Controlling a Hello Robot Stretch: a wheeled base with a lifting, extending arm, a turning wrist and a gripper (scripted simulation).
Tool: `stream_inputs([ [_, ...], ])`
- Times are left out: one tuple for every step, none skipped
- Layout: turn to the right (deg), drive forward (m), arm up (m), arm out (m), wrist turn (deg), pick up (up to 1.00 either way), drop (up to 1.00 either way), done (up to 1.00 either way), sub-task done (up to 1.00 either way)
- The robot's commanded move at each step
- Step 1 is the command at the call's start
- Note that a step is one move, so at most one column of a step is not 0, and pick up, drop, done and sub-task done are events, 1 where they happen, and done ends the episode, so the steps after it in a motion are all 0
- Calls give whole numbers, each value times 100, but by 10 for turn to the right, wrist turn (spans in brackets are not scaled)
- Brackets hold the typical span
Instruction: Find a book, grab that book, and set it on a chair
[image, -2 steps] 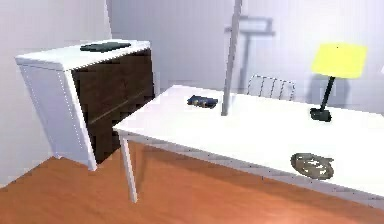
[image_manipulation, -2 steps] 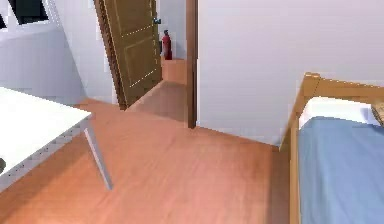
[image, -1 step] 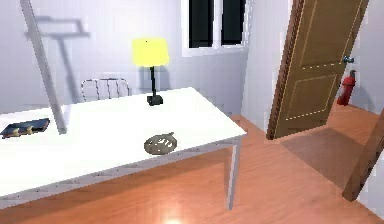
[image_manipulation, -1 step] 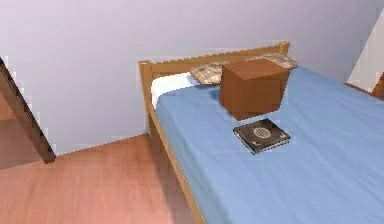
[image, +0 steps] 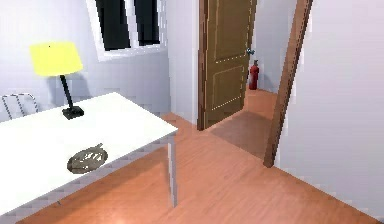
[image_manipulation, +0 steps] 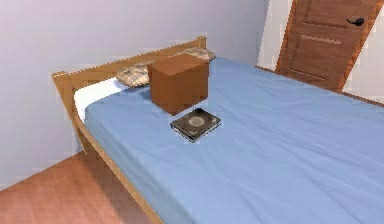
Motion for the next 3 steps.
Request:
stream_inputs([
  [0,0,50,0,0,0,0,0,0],
  [0,0,32,0,0,0,0,0,0],
  [0,0,0,50,0,0,0,0,0],
])
